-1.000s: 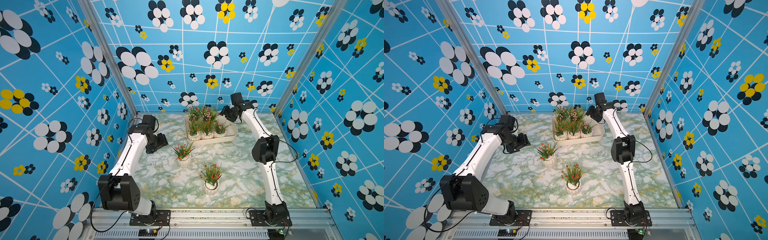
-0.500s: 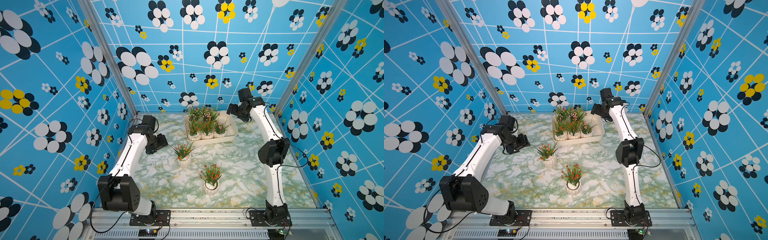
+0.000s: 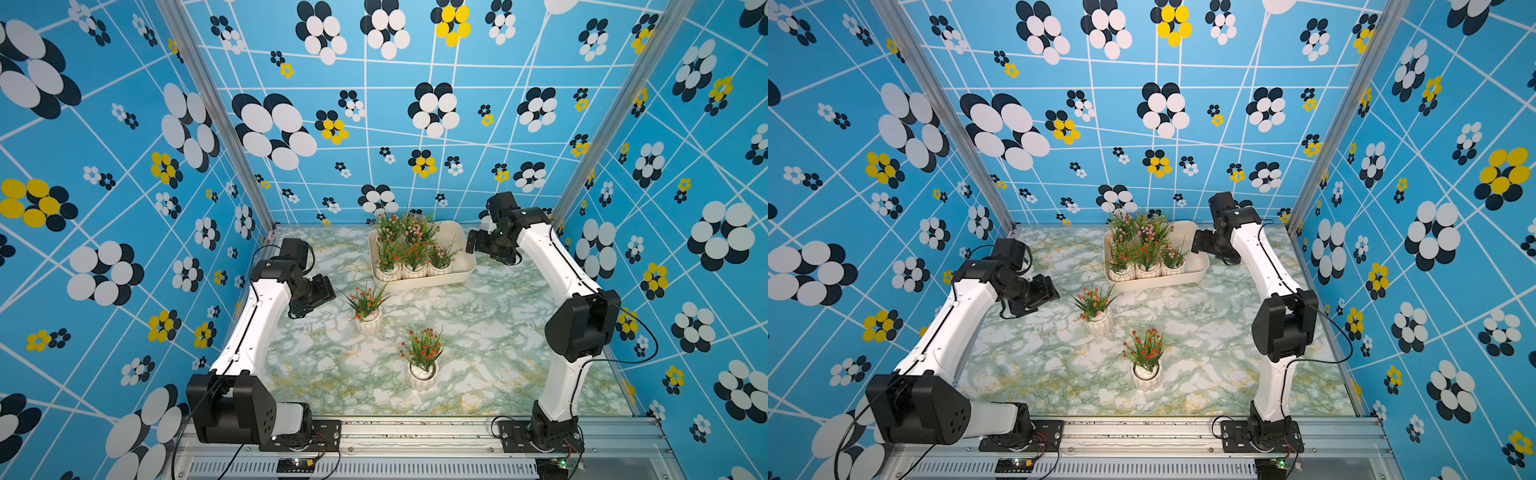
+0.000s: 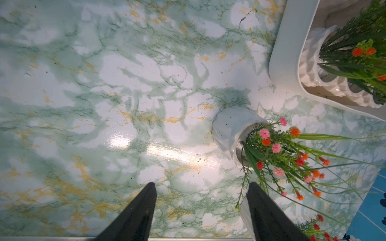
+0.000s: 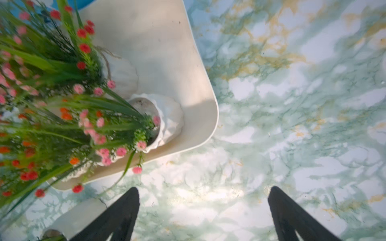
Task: Put the potted gypsophila into the storage box
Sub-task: Pick up the baby's breath potted plant from the center of the board.
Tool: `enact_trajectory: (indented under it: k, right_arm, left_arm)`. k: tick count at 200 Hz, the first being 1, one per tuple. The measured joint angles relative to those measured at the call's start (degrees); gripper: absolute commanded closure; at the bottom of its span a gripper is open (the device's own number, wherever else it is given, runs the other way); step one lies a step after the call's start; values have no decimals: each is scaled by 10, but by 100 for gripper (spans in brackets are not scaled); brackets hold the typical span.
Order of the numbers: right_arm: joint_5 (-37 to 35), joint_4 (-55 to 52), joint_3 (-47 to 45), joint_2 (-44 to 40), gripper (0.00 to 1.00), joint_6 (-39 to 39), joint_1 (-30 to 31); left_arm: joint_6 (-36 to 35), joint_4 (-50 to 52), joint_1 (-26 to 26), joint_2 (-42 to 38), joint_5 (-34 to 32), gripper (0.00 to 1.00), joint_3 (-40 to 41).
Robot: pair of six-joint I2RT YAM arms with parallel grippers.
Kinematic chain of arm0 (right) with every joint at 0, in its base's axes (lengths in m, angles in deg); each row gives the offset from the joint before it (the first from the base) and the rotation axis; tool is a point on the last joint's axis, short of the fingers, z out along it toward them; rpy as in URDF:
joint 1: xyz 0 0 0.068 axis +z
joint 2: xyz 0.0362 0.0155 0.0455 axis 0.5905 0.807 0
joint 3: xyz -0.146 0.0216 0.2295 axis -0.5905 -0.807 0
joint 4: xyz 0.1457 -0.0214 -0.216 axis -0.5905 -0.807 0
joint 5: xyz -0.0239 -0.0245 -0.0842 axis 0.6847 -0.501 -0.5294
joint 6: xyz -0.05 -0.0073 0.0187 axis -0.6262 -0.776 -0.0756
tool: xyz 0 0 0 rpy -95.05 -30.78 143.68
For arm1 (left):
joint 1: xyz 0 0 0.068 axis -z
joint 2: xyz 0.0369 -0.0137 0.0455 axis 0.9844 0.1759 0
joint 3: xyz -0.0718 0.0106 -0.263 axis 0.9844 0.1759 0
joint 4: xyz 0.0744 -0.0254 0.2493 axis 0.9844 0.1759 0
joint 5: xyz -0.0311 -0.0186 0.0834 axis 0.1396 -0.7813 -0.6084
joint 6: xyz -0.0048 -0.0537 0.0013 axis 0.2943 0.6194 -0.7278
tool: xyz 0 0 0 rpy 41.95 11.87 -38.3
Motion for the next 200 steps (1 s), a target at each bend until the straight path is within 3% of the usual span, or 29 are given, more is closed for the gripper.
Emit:
enact_trajectory:
  k: [52, 91, 129, 200]
  right_arm:
    - [12, 35, -238, -134, 2, -1, 22]
    - [30, 73, -382, -211, 3, 25, 55]
    - [45, 103, -459, -262, 4, 55, 79]
    - [55, 131, -525, -301, 5, 76, 85]
  left_arm:
    - [29, -13, 4, -47, 25, 26, 89]
    - [68, -52, 69, -38, 16, 26, 106]
    - [99, -99, 118, 7, -2, 26, 106]
    - [126, -139, 161, 74, -31, 32, 106]
